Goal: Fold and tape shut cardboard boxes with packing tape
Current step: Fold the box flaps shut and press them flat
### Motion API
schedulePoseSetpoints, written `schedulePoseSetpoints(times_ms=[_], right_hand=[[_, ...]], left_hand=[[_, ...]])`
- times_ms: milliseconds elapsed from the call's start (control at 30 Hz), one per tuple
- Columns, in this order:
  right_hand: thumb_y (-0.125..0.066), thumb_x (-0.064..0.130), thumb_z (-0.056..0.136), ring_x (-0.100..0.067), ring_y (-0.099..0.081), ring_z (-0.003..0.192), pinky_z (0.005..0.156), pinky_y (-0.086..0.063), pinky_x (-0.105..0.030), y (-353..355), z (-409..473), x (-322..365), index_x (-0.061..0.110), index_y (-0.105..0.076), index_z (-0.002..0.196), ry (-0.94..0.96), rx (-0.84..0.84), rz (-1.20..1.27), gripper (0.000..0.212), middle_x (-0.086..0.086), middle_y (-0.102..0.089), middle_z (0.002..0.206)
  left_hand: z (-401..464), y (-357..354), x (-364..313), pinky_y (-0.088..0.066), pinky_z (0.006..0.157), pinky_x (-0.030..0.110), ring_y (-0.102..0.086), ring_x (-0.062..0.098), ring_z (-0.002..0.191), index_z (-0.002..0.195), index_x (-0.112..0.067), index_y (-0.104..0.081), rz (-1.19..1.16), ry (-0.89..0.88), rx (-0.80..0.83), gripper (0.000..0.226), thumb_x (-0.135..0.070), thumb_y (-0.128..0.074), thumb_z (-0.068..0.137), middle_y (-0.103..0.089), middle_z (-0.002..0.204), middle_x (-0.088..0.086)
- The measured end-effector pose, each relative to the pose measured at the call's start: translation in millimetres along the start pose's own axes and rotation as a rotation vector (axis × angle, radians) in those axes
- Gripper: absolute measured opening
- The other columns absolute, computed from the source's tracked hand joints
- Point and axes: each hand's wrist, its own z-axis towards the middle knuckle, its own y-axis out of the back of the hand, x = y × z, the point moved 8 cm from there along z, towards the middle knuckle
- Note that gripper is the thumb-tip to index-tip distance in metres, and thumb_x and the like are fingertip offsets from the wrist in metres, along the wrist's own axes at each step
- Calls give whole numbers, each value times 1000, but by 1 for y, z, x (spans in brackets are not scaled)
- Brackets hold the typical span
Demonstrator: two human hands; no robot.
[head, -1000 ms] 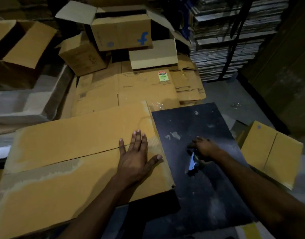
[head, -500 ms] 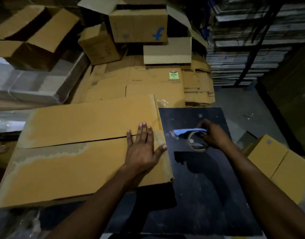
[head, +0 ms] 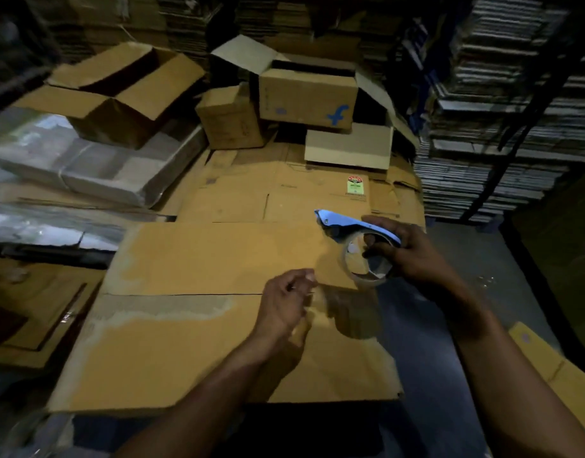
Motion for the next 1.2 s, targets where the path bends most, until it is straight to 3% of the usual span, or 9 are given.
schedulePoseSetpoints(times_ms=[100,267,433,533,667,800,933,1100,1200], right_hand=[[-72,31,102,-18,-75,106,80,-64,-46,-57,4,21,35,-60,149,45,42,-93,49,0,-72,125],[-71,28,102,-3,-63,110,98,-56,-40,-167,12,59,36,-57,152,107,55,-248,53,9,-60,131],[-71,12,101,-9,-62,106,85,-53,-31,-276,26,90,39,-53,154,199,149,-342,62,3,-58,124],[-72,8,98,-14,-62,109,86,-51,-29,-327,36,99,36,-53,155,249,215,-372,66,2,-56,122],[-85,18,89,-10,-58,120,93,-52,-35,-372,47,114,37,-59,141,269,251,-415,61,11,-57,130],[-92,32,82,-4,-61,108,76,-49,-25,-395,50,125,37,-53,129,255,315,-478,61,22,-60,122],[-87,48,78,-10,-66,95,67,-54,-29,-405,47,135,47,-43,140,266,430,-586,76,17,-66,114],[-83,64,81,-11,-64,112,78,-60,-39,-423,37,147,60,-35,156,295,498,-604,90,22,-59,138],[-66,73,90,-13,-57,92,71,-54,-39,-429,31,154,68,-23,157,436,569,-815,79,18,-55,115]], left_hand=[[-1,56,5,-35,51,29,-58,18,62,118,-12,-82,-474,306,1,49,-53,-58,110,-80,101,7],[-9,150,2,-42,61,33,-65,24,67,123,-7,-82,-651,372,64,76,-74,-51,103,-80,107,11],[-12,251,2,-49,66,34,-69,25,78,126,-9,-79,-729,362,84,63,-64,-54,106,-80,111,9],[-7,309,8,-50,64,34,-72,26,78,128,-9,-77,-730,334,36,52,-54,-59,107,-80,108,10],[-9,368,-3,-52,59,32,-73,23,79,125,-13,-78,-620,204,-35,37,-42,-61,109,-80,102,10],[-13,389,-11,-48,57,33,-72,21,75,124,-12,-79,-642,161,-3,32,-36,-64,109,-78,97,7],[-10,395,-10,-44,52,28,-66,20,66,110,-14,-82,-715,175,-30,25,-35,-70,104,-75,93,8],[-6,388,8,-45,45,22,-64,19,53,102,-9,-80,-804,254,-96,21,-23,-65,108,-73,82,9],[1,403,21,-48,46,25,-66,21,54,97,-2,-78,-677,170,-246,23,-14,-63,109,-74,81,17]])
